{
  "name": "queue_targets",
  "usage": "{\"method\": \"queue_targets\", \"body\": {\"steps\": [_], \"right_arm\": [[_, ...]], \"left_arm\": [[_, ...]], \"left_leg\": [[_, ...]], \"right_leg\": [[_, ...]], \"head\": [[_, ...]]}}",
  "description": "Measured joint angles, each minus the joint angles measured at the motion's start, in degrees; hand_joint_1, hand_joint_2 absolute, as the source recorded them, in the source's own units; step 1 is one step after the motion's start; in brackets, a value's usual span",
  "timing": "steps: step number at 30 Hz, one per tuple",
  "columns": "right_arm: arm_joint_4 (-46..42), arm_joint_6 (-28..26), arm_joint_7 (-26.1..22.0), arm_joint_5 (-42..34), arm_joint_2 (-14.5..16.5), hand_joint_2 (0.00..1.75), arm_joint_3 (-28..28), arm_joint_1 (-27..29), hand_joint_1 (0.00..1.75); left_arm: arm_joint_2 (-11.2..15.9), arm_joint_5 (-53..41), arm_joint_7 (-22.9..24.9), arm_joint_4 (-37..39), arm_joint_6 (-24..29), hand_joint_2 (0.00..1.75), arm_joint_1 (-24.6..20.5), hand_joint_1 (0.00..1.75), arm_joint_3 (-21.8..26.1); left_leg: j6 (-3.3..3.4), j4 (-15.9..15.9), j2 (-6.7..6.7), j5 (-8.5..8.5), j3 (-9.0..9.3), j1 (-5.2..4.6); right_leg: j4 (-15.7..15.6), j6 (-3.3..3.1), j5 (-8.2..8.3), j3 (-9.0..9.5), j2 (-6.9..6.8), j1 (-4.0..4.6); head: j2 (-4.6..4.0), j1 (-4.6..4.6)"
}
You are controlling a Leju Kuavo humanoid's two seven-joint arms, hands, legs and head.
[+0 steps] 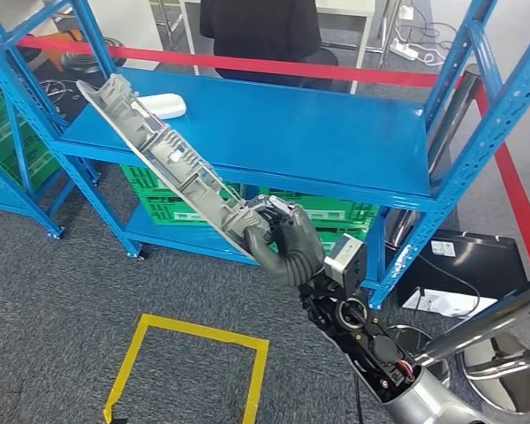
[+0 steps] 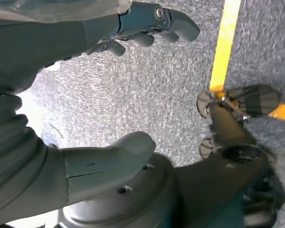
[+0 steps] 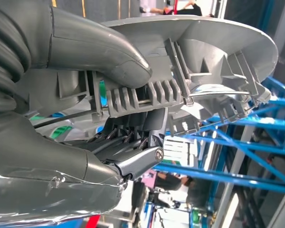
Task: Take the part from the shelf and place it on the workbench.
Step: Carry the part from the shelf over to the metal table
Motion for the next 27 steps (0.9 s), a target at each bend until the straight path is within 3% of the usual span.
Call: {"method": "queue_targets", "body": {"steps": [1, 3, 5, 7, 9, 10, 11, 12, 13, 15, 17, 18, 19, 21, 23, 25, 26, 27], "right_arm": [[-0.15, -0.1, 0.03, 0.02, -0.04, 1.75, -0.02, -0.01, 1.75], [-0.39, -0.26, 0.12, 0.11, -0.12, 1.75, -0.03, -0.01, 1.75], [-0.62, -0.32, 0.21, 0.2, -0.19, 1.75, -0.04, 0.0, 1.75], [-0.81, -0.36, 0.26, 0.21, -0.35, 1.75, -0.08, 0.07, 1.75], [-0.87, -0.36, 0.26, 0.22, -0.62, 1.75, -0.11, 0.29, 1.75], [-0.87, -0.35, 0.26, 0.22, -0.73, 1.75, -0.11, 0.43, 1.75], [-0.87, -0.34, 0.27, 0.23, -0.8, 1.75, -0.1, 0.53, 1.75], [-0.87, -0.34, 0.27, 0.24, -0.84, 1.75, -0.1, 0.58, 1.75], [-0.89, -0.34, 0.28, 0.23, -0.85, 1.75, -0.1, 0.59, 1.75], [-0.92, -0.35, 0.27, 0.22, -0.87, 1.75, -0.12, 0.54, 1.75], [-0.97, -0.33, 0.26, 0.22, -0.9, 1.75, -0.13, 0.48, 1.75], [-1.01, -0.32, 0.26, 0.23, -0.92, 1.75, -0.12, 0.44, 1.75], [-1.04, -0.31, 0.27, 0.23, -0.93, 1.75, -0.09, 0.41, 1.75], [-1.1, -0.27, 0.26, 0.23, -0.93, 1.75, -0.07, 0.36, 1.75], [-1.13, -0.25, 0.19, 0.22, -0.93, 1.75, -0.12, 0.34, 1.75], [-1.13, -0.22, 0.11, 0.22, -0.93, 1.75, -0.16, 0.35, 1.75], [-1.13, -0.17, 0.1, 0.22, -0.94, 1.75, -0.16, 0.37, 1.75], [-1.13, -0.08, 0.1, 0.22, -0.95, 1.75, -0.15, 0.38, 1.75]], "left_arm": [[-0.02, 0.0, -0.02, 0.0, 0.0, 1.75, -0.09, 0.0, 0.0], [-0.01, 0.03, -0.03, 0.01, 0.0, 1.75, -0.08, 0.0, 0.0], [-0.05, 0.06, -0.03, 0.01, -0.06, 1.75, 0.01, 0.0, -0.01], [-0.1, 0.08, -0.03, 0.01, -0.12, 1.75, -0.05, 0.0, -0.02], [-0.1, 0.1, -0.03, 0.01, -0.13, 1.75, -0.11, 0.0, -0.02], [-0.1, 0.13, -0.03, 0.01, -0.13, 1.75, -0.11, 0.0, -0.02], [-0.09, 0.15, -0.03, 0.01, -0.13, 1.75, -0.09, 0.0, -0.02], [-0.08, 0.17, -0.03, 0.01, -0.13, 1.75, -0.08, 0.0, -0.02], [-0.09, 0.17, -0.04, 0.0, -0.13, 1.75, -0.08, 0.0, -0.02], [-0.28, 0.19, -0.05, 0.0, -0.1, 1.75, -0.13, 0.0, -0.02], [-0.43, 0.22, -0.05, 0.01, -0.06, 1.75, -0.08, 0.0, -0.02], [-0.37, 0.24, -0.05, 0.01, 0.01, 1.75, 0.04, 0.0, -0.02], [-0.34, 0.26, -0.06, -0.01, 0.07, 1.75, 0.21, 0.0, -0.02], [-0.31, 0.31, -0.08, -0.04, 0.18, 1.75, 0.31, 0.0, -0.02], [-0.32, 0.36, -0.13, -0.06, 0.21, 1.75, 0.13, 0.0, -0.02], [-0.32, 0.41, -0.17, -0.06, 0.22, 1.75, 0.07, 0.0, -0.02], [-0.29, 0.43, -0.19, -0.06, 0.22, 1.75, 0.1, 0.0, -0.02], [-0.26, 0.44, -0.19, -0.06, 0.22, 1.75, 0.14, 0.0, -0.02]], "left_leg": [[0.42, -1.06, 0.24, 0.17, 0.35, -0.16], [1.33, -1.0, -1.08, 0.1, 0.06, -0.32], [2.04, -1.04, -2.24, 0.19, 0.01, -0.24], [2.63, -1.12, -3.3, 0.32, 0.02, -0.22], [2.98, -1.1, -4.64, 0.35, 0.01, -0.44], [3.03, -1.07, -5.43, 0.36, 0.02, -0.56], [3.05, -1.03, -6.26, 0.36, 0.03, -0.66], [3.05, -0.97, -7.11, 0.36, 0.07, -0.73], [3.04, -0.91, -7.91, 0.36, 0.08, -0.75], [2.85, -0.74, -9.31, 0.41, -0.17, -0.76], [2.27, -0.76, -10.49, 0.6, -0.59, -0.43], [1.86, -0.92, -11.14, 0.76, -0.7, -0.33], [1.55, -0.97, -11.1, 0.77, -0.74, -0.26], [1.02, 1.48, -8.6, -0.77, -1.91, -0.45], [0.52, 8.65, -5.15, -4.31, -5.43, -0.33], [-0.06, 15.21, -3.98, -6.41, -8.84, 0.01], [-0.3, 15.64, -3.72, -5.97, -9.11, 0.17], [-0.47, 13.68, -3.4, -4.55, -8.15, 0.31]], "right_leg": [[0.12, 0.33, -0.2, 0.03, -0.46, 0.22], [0.21, 0.93, -0.52, 0.16, -1.36, 0.25], [1.53, 1.54, -1.76, -0.17, -0.25, -0.09], [7.83, 1.8, -5.41, -2.86, 2.42, -0.28], [16.42, 1.71, -8.96, -6.92, 3.78, -0.25], [18.5, 1.58, -9.19, -8.04, 3.99, -0.21], [18.19, 1.37, -8.23, -8.11, 4.09, -0.14], [15.42, 1.07, -6.22, -7.03, 4.33, -0.05], [11.14, 0.65, -3.75, -5.21, 5.12, 0.06], [3.59, -0.1, -0.57, -2.05, 7.71, 0.12], [1.16, -0.41, -0.12, -1.14, 8.81, 0.31], [0.84, -0.49, 0.03, -0.99, 8.17, 0.34], [0.44, -0.62, 0.19, -0.7, 7.48, 0.23], [-0.51, -0.95, 0.57, -0.04, 5.95, -0.16], [-0.84, -1.15, 0.66, 0.2, 4.37, -0.18], [-0.81, -1.15, 0.54, 0.22, 2.78, -0.16], [-0.78, -1.07, 0.44, 0.24, 2.05, -0.19], [-0.7, -0.92, 0.3, 0.3, 1.38, -0.25]], "head": [[-0.01, 0.04], [-0.01, 0.19], [0.0, 0.19], [0.0, 0.26], [0.0, 0.33], [0.0, 0.33], [-0.01, 0.33], [-0.01, 0.33], [-0.01, 0.34], [-0.01, 0.29], [-0.01, 0.34], [-0.01, 0.41], [-0.01, 0.47], [0.0, 0.33], [0.0, 0.13], [-0.01, 0.09], [-0.01, 0.09], [-0.01, 0.09]]}}
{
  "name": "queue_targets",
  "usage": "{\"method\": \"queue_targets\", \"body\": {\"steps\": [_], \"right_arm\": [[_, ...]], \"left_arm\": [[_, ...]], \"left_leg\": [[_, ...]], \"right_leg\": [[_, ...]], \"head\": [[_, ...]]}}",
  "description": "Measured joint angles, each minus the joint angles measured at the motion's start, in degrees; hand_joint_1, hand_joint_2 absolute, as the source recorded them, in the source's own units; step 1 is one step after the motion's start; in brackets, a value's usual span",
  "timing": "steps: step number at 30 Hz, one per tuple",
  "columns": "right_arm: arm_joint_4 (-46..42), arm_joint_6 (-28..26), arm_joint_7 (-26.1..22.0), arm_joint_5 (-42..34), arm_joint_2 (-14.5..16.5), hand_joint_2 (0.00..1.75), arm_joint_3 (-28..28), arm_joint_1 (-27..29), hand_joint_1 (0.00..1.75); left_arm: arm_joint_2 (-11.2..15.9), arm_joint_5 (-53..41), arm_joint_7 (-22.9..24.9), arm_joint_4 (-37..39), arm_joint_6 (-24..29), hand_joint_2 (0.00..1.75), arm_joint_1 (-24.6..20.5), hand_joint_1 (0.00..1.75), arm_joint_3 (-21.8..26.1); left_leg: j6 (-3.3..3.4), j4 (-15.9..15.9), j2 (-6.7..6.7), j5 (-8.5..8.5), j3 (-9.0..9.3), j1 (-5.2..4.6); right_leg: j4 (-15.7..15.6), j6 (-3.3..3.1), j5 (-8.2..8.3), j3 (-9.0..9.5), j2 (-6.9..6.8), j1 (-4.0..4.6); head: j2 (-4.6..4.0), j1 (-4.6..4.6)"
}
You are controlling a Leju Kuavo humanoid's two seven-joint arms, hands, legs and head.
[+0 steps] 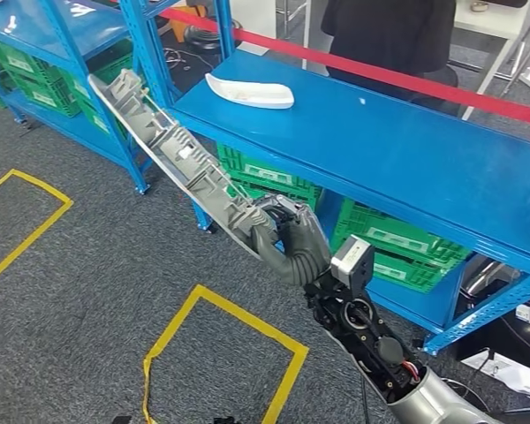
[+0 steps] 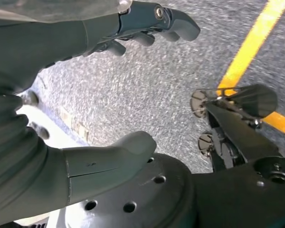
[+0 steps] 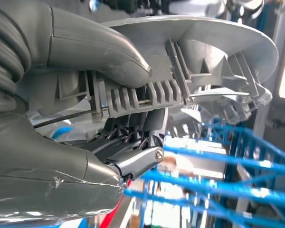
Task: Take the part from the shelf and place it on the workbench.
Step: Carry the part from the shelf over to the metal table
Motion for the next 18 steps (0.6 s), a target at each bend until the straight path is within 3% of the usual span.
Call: {"method": "queue_targets", "body": {"steps": [2, 4, 5, 7, 9, 11, 13, 14, 15, 16, 18], "right_arm": [[-0.03, 0.2, -0.03, -0.02, -0.01, 1.75, 0.02, 0.0, 1.75], [-0.14, 0.34, -0.15, -0.11, -0.02, 1.75, 0.01, -0.02, 1.75], [-0.2, 0.44, -0.23, -0.18, -0.03, 1.75, 0.0, -0.03, 1.75], [-0.32, 0.74, -0.35, -0.24, -0.03, 1.75, 0.01, -0.05, 1.75], [-0.43, 1.05, -0.43, -0.27, -0.03, 1.75, 0.06, -0.04, 1.75], [-0.5, 1.29, -0.54, -0.28, -0.05, 1.75, 0.09, -0.01, 1.75], [-0.49, 1.56, -0.61, -0.31, -0.08, 1.75, 0.15, 0.07, 1.75], [-0.49, 1.71, -0.62, -0.34, -0.08, 1.75, 0.19, 0.1, 1.75], [-0.48, 1.84, -0.62, -0.39, -0.08, 1.75, 0.22, 0.12, 1.75], [-0.49, 1.93, -0.62, -0.45, -0.08, 1.75, 0.23, 0.12, 1.75], [-0.49, 2.01, -0.65, -0.5, -0.08, 1.75, 0.23, 0.07, 1.75]], "left_arm": [[0.09, 0.0, 0.0, 0.0, 0.01, 1.75, -0.11, 0.0, -0.01], [0.17, 0.0, 0.0, -0.01, 0.01, 1.75, -0.41, 0.0, -0.02], [0.2, 0.0, 0.0, -0.02, 0.01, 1.75, -0.51, 0.0, -0.02], [0.28, -0.01, 0.0, -0.02, 0.02, 1.75, -0.47, 0.0, -0.02], [0.29, -0.01, 0.0, -0.02, 0.02, 1.75, -0.47, 0.0, -0.03], [0.27, 0.0, 0.0, -0.02, 0.03, 1.75, -0.61, 0.0, -0.04], [0.29, 0.0, 0.0, -0.02, 0.05, 1.75, -0.7, 0.0, -0.05], [0.31, 0.0, 0.01, -0.02, 0.07, 1.75, -0.71, 0.0, -0.06], [0.34, 0.0, 0.04, -0.02, 0.08, 1.75, -0.7, 0.0, -0.07], [0.36, 0.0, 0.07, -0.02, 0.08, 1.75, -0.7, 0.0, -0.07], [0.29, -0.01, 0.11, -0.02, 0.08, 1.75, -0.78, 0.0, -0.07]], "left_leg": [[-0.16, -8.38, 2.02, 3.67, 4.34, 0.02], [0.39, -13.85, 3.5, 5.38, 7.05, -0.2], [0.81, -14.36, 3.43, 5.29, 7.19, -0.37], [1.71, -14.31, 2.07, 5.29, 7.07, -0.39], [2.46, -14.47, 0.91, 5.38, 7.17, -0.28], [2.96, -14.54, -0.26, 5.45, 7.21, -0.29], [3.18, -14.52, -1.66, 5.46, 7.21, -0.47], [3.2, -14.49, -2.47, 5.45, 7.23, -0.55], [3.21, -14.45, -3.32, 5.45, 7.28, -0.59], [3.21, -14.4, -4.19, 5.45, 7.33, -0.61], [3.05, -14.22, -5.72, 5.51, 7.11, -0.59]], "right_leg": [[0.4, 0.57, -0.51, 0.12, -1.23, 0.03], [0.85, 1.27, -1.1, 0.18, -2.25, 0.39], [0.91, 1.59, -1.29, 0.25, -2.73, 0.57], [1.0, 2.21, -1.7, 0.56, -3.29, 0.46], [3.44, 2.71, -3.63, -0.19, -1.34, 0.09], [10.72, 2.81, -7.54, -3.4, 1.51, -0.02], [18.17, 2.69, -10.18, -7.07, 2.46, 0.08], [19.25, 2.56, -9.88, -7.77, 2.61, 0.11], [17.9, 2.35, -8.46, -7.36, 2.77, 0.12], [14.47, 2.06, -6.21, -5.97, 3.3, 0.15], [6.18, 1.35, -2.23, -2.63, 6.45, 0.03]], "head": [[0.01, -0.07], [0.01, -0.02], [0.01, 0.04], [0.01, 0.23], [0.0, 0.27], [0.0, 0.37], [0.0, 0.42], [0.0, 0.42], [0.0, 0.42], [0.01, 0.42], [0.01, 0.4]]}}
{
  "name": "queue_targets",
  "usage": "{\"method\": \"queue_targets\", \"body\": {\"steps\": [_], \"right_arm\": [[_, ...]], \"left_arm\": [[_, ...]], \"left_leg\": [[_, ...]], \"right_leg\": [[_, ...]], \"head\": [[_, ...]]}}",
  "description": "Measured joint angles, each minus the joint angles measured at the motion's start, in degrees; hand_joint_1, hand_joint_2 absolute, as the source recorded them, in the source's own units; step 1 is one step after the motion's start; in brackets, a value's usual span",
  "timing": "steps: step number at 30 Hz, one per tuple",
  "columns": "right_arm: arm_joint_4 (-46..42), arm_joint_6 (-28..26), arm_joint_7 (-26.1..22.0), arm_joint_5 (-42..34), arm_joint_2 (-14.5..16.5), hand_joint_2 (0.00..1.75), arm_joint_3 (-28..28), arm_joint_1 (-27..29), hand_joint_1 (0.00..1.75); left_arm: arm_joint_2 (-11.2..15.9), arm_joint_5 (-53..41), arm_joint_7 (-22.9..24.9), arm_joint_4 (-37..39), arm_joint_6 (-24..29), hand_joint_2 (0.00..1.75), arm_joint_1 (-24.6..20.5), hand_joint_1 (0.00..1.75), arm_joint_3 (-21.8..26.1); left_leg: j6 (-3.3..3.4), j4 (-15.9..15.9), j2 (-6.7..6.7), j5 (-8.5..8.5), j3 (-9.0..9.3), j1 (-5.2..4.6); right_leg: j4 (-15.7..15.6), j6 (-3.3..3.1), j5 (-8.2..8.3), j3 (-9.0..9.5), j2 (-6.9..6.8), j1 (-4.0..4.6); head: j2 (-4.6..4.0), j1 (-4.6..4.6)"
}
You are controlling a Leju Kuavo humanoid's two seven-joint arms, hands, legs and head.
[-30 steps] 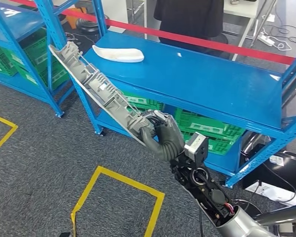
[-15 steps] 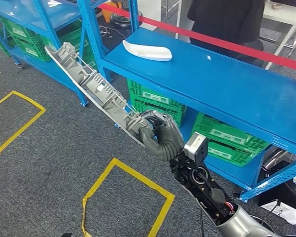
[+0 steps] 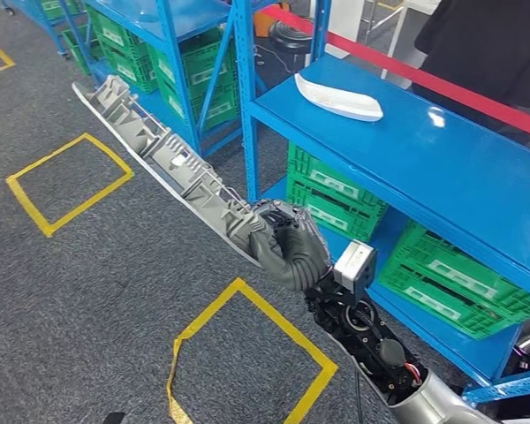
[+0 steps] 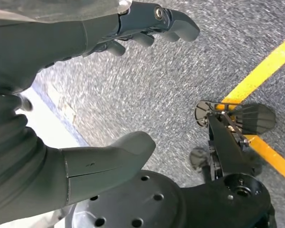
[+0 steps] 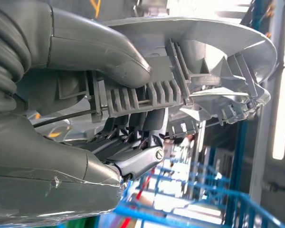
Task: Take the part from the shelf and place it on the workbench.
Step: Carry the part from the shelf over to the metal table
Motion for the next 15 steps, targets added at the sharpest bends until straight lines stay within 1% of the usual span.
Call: {"method": "queue_targets", "body": {"steps": [1, 2, 3, 6, 8, 9, 10, 12, 13, 14, 15], "right_arm": [[-0.01, 0.03, -0.03, -0.01, 0.0, 1.75, 0.0, -0.03, 1.75], [-0.01, 0.06, -0.05, -0.02, 0.0, 1.75, 0.0, -0.05, 1.75], [-0.01, 0.08, -0.07, -0.02, 0.0, 1.75, 0.0, -0.05, 1.75], [-0.01, 0.1, -0.08, -0.03, 0.0, 1.75, 0.0, -0.06, 1.75], [0.03, 0.27, -0.08, -0.04, 0.0, 1.75, 0.01, -0.06, 1.75], [0.1, 0.48, -0.08, -0.05, 0.08, 1.75, 0.06, -0.08, 1.75], [0.22, 0.71, -0.12, -0.07, 0.16, 1.75, 0.11, -0.14, 1.75], [0.54, 1.05, -0.19, -0.07, 0.34, 1.75, 0.22, -0.25, 1.75], [0.7, 1.11, -0.21, -0.07, 0.35, 1.75, 0.27, -0.28, 1.75], [0.84, 1.16, -0.2, -0.07, 0.35, 1.75, 0.33, -0.28, 1.75], [0.93, 1.22, -0.19, -0.07, 0.35, 1.75, 0.4, -0.28, 1.75]], "left_arm": [[-0.03, 0.0, 0.01, 0.0, 0.01, 1.75, -0.07, 0.0, 0.0], [-0.05, 0.0, 0.01, 0.0, 0.01, 1.75, -0.13, 0.0, 0.0], [-0.02, 0.01, 0.02, 0.0, 0.02, 1.75, -0.19, 0.0, 0.0], [-0.01, 0.01, 0.02, 0.0, 0.02, 1.75, -0.18, 0.0, 0.0], [0.02, 0.01, 0.02, 0.01, 0.03, 1.75, -0.08, 0.0, 0.0], [0.07, 0.03, 0.05, 0.0, 0.07, 1.75, 0.07, 0.0, 0.0], [0.16, 0.11, 0.08, -0.01, 0.16, 1.75, 0.13, 0.0, 0.0], [0.33, 0.31, 0.13, -0.02, 0.36, 1.75, 0.17, 0.0, 0.0], [0.39, 0.38, 0.13, -0.02, 0.42, 1.75, 0.13, 0.0, 0.0], [0.43, 0.4, 0.13, -0.02, 0.42, 1.75, 0.2, 0.0, 0.0], [0.49, 0.4, 0.13, -0.02, 0.42, 1.75, 0.26, 0.0, 0.0]], "left_leg": [[-0.16, 0.11, -0.62, 0.07, -0.22, 0.01], [-0.31, 0.22, -1.02, 0.13, -0.44, 0.01], [-0.43, 0.33, -1.31, 0.19, -0.58, -0.05], [-0.5, 0.29, -1.44, 0.23, -0.66, 0.03], [-0.89, 0.08, -1.98, 0.39, -0.84, 0.38], [-1.32, 0.33, -1.32, 0.22, -1.08, 0.41], [-1.92, 3.84, 0.33, -1.55, -2.9, 0.47], [-2.91, 12.91, 4.25, -5.63, -7.34, 0.34], [-3.19, 16.59, 5.34, -7.0, -9.11, 0.43], [-3.25, 15.83, 5.54, -6.23, -8.61, 0.48], [-3.25, 12.71, 5.95, -4.61, -6.85, 0.51]], "right_leg": [[-2.78, -0.18, 0.99, 1.04, 1.51, -0.08], [-4.15, -0.24, 1.26, 1.45, 2.63, -0.18], [-4.53, -0.17, 1.24, 1.52, 2.79, -0.24], [-4.52, -0.07, 1.22, 1.5, 2.67, -0.17], [-4.38, -0.11, 1.21, 1.49, 2.18, 0.13], [-4.79, -0.34, 1.42, 1.84, 1.26, 0.11], [-5.26, -0.69, 1.62, 2.19, -0.32, 0.17], [-6.22, -1.3, 1.97, 2.9, -3.75, 0.08], [-6.21, -1.37, 1.88, 2.91, -5.07, 0.19], [-6.18, -1.31, 1.78, 2.94, -5.87, 0.19], [-6.14, -1.16, 1.65, 3.01, -6.62, 0.19]], "head": [[0.0, -0.01], [0.0, -0.01], [0.01, -0.01], [0.01, 0.02], [0.01, 0.1], [0.01, 0.09], [0.01, -0.01], [0.0, -0.26], [0.0, -0.33], [-0.01, -0.33], [-0.01, -0.33]]}}
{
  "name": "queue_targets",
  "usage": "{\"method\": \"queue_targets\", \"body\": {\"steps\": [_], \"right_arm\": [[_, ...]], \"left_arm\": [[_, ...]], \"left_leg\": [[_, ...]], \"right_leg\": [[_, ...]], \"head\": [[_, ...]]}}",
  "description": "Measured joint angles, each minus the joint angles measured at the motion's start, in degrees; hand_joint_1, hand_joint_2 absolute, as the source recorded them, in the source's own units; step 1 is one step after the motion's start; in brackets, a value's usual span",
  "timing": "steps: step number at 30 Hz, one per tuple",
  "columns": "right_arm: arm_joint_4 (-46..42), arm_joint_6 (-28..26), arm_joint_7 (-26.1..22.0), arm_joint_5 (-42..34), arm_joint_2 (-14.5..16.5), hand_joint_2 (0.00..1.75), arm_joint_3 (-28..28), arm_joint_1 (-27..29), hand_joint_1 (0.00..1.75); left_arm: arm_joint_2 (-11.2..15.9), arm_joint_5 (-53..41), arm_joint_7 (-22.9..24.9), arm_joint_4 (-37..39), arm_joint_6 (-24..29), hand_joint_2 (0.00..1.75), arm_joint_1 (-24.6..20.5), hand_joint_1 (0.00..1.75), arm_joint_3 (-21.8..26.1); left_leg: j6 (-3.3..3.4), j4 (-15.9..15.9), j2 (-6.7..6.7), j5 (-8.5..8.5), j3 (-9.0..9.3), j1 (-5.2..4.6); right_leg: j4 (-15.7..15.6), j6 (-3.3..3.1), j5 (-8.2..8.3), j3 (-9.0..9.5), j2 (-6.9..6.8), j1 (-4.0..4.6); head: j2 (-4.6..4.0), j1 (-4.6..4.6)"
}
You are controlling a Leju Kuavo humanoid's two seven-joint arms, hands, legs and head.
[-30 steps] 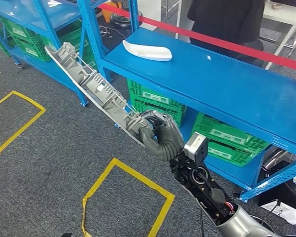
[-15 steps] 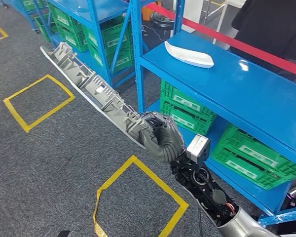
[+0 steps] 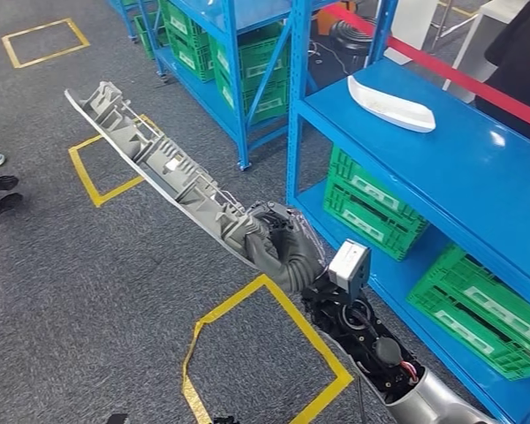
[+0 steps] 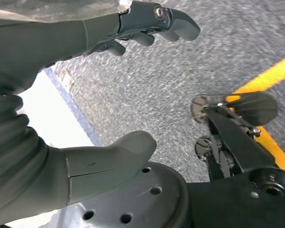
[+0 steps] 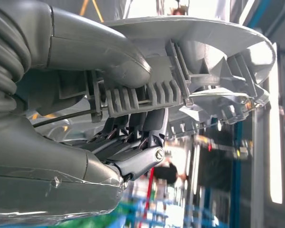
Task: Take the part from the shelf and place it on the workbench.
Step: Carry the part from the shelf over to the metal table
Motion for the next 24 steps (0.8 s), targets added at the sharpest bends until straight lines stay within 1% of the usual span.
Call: {"method": "queue_targets", "body": {"steps": [1, 2, 3, 4, 5, 6, 7, 8, 9, 10, 11, 12, 13, 14, 15, 16, 17, 18, 19, 20, 21, 22, 23, 24], "right_arm": [[0.05, 0.05, 0.0, 0.0, 0.01, 1.75, 0.05, -0.04, 1.75], [0.07, 0.13, -0.02, 0.0, 0.02, 1.75, 0.08, -0.11, 1.75], [0.08, 0.21, -0.03, 0.0, 0.03, 1.75, 0.1, -0.24, 1.75], [0.11, 0.3, -0.05, 0.0, 0.07, 1.75, 0.14, -0.43, 1.75], [0.18, 0.39, -0.08, 0.0, 0.11, 1.75, 0.19, -0.64, 1.75], [0.26, 0.48, -0.08, 0.0, 0.18, 1.75, 0.25, -0.83, 1.75], [0.32, 0.54, -0.09, 0.0, 0.26, 1.75, 0.32, -0.98, 1.75], [0.38, 0.58, -0.1, -0.01, 0.34, 1.75, 0.4, -1.06, 1.75], [0.42, 0.6, -0.1, -0.01, 0.42, 1.75, 0.46, -1.09, 1.75], [0.5, 0.6, -0.11, -0.02, 0.46, 1.75, 0.51, -1.1, 1.75], [0.6, 0.6, -0.12, -0.02, 0.48, 1.75, 0.56, -1.09, 1.75], [0.73, 0.61, -0.13, -0.02, 0.48, 1.75, 0.62, -1.05, 1.75], [0.86, 0.61, -0.12, -0.02, 0.48, 1.75, 0.68, -1.02, 1.75], [0.97, 0.62, -0.11, -0.02, 0.48, 1.75, 0.74, -0.99, 1.75], [1.05, 0.62, -0.11, -0.02, 0.48, 1.75, 0.8, -0.98, 1.75], [1.11, 0.64, -0.11, -0.02, 0.48, 1.75, 0.83, -1.01, 1.75], [1.16, 0.66, -0.15, -0.04, 0.48, 1.75, 0.86, -1.07, 1.75], [1.2, 0.71, -0.22, -0.07, 0.49, 1.75, 0.9, -1.14, 1.75], [1.24, 0.77, -0.3, -0.11, 0.49, 1.75, 0.95, -1.22, 1.75], [1.27, 0.84, -0.39, -0.17, 0.5, 1.75, 1.02, -1.29, 1.75], [1.28, 0.92, -0.46, -0.21, 0.56, 1.75, 1.09, -1.37, 1.75], [1.3, 0.99, -0.5, -0.25, 0.67, 1.75, 1.15, -1.44, 1.75], [1.33, 1.04, -0.53, -0.29, 0.82, 1.75, 1.2, -1.52, 1.75], [1.38, 1.06, -0.56, -0.37, 0.97, 1.75, 1.22, -1.62, 1.75]], "left_arm": [[0.08, 0.02, 0.0, 0.0, 0.01, 1.75, 0.01, 0.0, 0.0], [0.17, 0.08, 0.0, 0.0, 0.02, 1.75, -0.06, 0.0, 0.0], [0.24, 0.15, -0.01, 0.0, 0.04, 1.75, -0.13, 0.0, 0.0], [0.29, 0.23, -0.02, 0.0, 0.06, 1.75, -0.17, 0.0, 0.0], [0.36, 0.3, -0.03, 0.0, 0.08, 1.75, -0.13, 0.0, 0.0], [0.43, 0.34, -0.04, 0.0, 0.09, 1.75, -0.03, 0.0, 0.0], [0.49, 0.36, -0.04, 0.0, 0.09, 1.75, 0.1, 0.0, 0.0], [0.55, 0.37, -0.04, 0.0, 0.1, 1.75, 0.15, 0.0, -0.01], [0.58, 0.38, -0.04, 0.0, 0.09, 1.75, 0.14, 0.0, -0.01], [0.6, 0.38, -0.04, 0.0, 0.09, 1.75, 0.12, 0.0, -0.02], [0.62, 0.39, -0.04, 0.0, 0.09, 1.75, 0.07, 0.0, -0.02], [0.65, 0.39, -0.04, 0.0, 0.08, 1.75, 0.07, 0.0, -0.02], [0.68, 0.39, -0.04, 0.0, 0.08, 1.75, 0.08, 0.0, -0.02], [0.72, 0.39, -0.04, 0.0, 0.08, 1.75, 0.1, 0.0, -0.02], [0.77, 0.39, -0.04, 0.0, 0.08, 1.75, 0.11, 0.0, -0.02], [0.79, 0.4, -0.04, 0.0, 0.09, 1.75, 0.11, 0.0, -0.02], [0.76, 0.43, -0.04, 0.0, 0.09, 1.75, 0.1, 0.0, -0.02], [0.75, 0.47, -0.05, 0.0, 0.1, 1.75, 0.09, 0.0, -0.02], [0.76, 0.52, -0.06, 0.0, 0.12, 1.75, 0.12, 0.0, -0.02], [0.81, 0.59, -0.09, 0.0, 0.13, 1.75, 0.24, 0.0, -0.02], [0.92, 0.69, -0.14, 0.0, 0.15, 1.75, 0.46, 0.0, -0.02], [1.05, 0.8, -0.22, 0.0, 0.16, 1.75, 0.73, 0.0, -0.02], [1.16, 0.91, -0.34, 0.0, 0.16, 1.75, 0.96, 0.0, -0.02], [1.28, 1.03, -0.47, 0.0, 0.17, 1.75, 1.06, 0.0, -0.02]], "left_leg": [[0.05, -4.42, 1.07, 1.84, 2.53, -0.02], [0.24, -8.47, 2.12, 3.23, 4.78, -0.19], [0.59, -11.31, 2.86, 4.09, 6.32, -0.35], [1.0, -12.63, 3.22, 4.36, 6.97, -0.53], [1.46, -12.81, 2.73, 4.29, 6.91, -0.69], [1.93, -12.83, 2.05, 4.32, 6.86, -0.68], [2.29, -12.89, 1.48, 4.32, 6.89, -0.64], [2.68, -12.98, 0.92, 4.36, 6.97, -0.57], [3.05, -13.09, 0.38, 4.43, 7.07, -0.48], [3.31, -13.13, -0.17, 4.45, 7.1, -0.47], [3.51, -13.12, -0.77, 4.45, 7.1, -0.53], [3.6, -13.11, -1.46, 4.44, 7.11, -0.62], [3.63, -13.09, -2.21, 4.42, 7.13, -0.72], [3.64, -13.05, -3.01, 4.41, 7.17, -0.79], [3.64, -12.99, -3.86, 4.41, 7.23, -0.83], [3.62, -12.93, -4.7, 4.4, 7.29, -0.83], [3.57, -12.85, -5.46, 4.4, 7.26, -0.87], [3.45, -12.75, -6.19, 4.44, 7.11, -0.82], [3.24, -12.73, -6.8, 4.54, 6.87, -0.72], [2.93, -12.79, -7.39, 4.69, 6.62, -0.56], [2.56, -12.95, -8.03, 4.88, 6.46, -0.4], [2.27, -12.98, -8.03, 4.9, 6.37, -0.32], [2.03, -12.38, -7.0, 4.49, 6.06, -0.38], [1.82, -10.69, -5.38, 3.46, 5.23, -0.5]], "right_leg": [[0.09, 0.23, -0.18, 0.1, -0.67, 0.06], [0.25, 0.55, -0.43, 0.15, -1.26, 0.26], [0.38, 0.85, -0.66, 0.22, -1.78, 0.45], [0.48, 1.17, -0.87, 0.29, -2.26, 0.67], [0.5, 1.44, -1.03, 0.38, -2.75, 0.8], [0.47, 1.71, -1.17, 0.55, -3.22, 0.75], [0.75, 2.01, -1.57, 0.63, -3.02, 0.62], [1.83, 2.23, -2.45, 0.32, -2.14, 0.42], [4.31, 2.41, -3.98, -0.67, -0.79, 0.26], [8.17, 2.5, -5.97, -2.39, 0.83, 0.13], [12.79, 2.52, -8.0, -4.59, 1.94, 0.1], [16.94, 2.53, -9.43, -6.71, 2.5, 0.11], [19.32, 2.49, -9.77, -8.1, 2.74, 0.12], [19.34, 2.36, -8.92, -8.43, 2.87, 0.12], [16.8, 2.13, -6.93, -7.57, 3.12, 0.13], [12.57, 1.8, -4.33, -5.89, 3.88, 0.16], [8.2, 1.4, -2.2, -4.1, 5.22, 0.13], [4.51, 1.11, -0.71, -2.65, 6.41, 0.13], [2.37, 0.94, -0.07, -1.84, 7.29, 0.18], [1.6, 0.87, -0.12, -1.59, 7.53, 0.24], [1.23, 0.87, -0.05, -1.45, 7.02, 0.33], [0.88, 0.77, 0.13, -1.19, 6.37, 0.24], [0.39, 0.62, 0.34, -0.84, 5.69, 0.12], [-0.09, 0.44, 0.56, -0.52, 4.94, 0.0]], "head": [[-0.01, -0.01], [-0.01, -0.03], [0.0, 0.05], [0.01, 0.14], [0.01, 0.23], [0.01, 0.34], [0.0, 0.36], [0.0, 0.36], [0.0, 0.39], [0.01, 0.42], [0.01, 0.43], [0.01, 0.46], [0.01, 0.46], [0.01, 0.46], [0.01, 0.46], [0.01, 0.46], [0.01, 0.41], [0.01, 0.38], [0.01, 0.37], [0.01, 0.37], [0.01, 0.41], [0.0, 0.43], [0.0, 0.38], [-0.01, 0.28]]}}
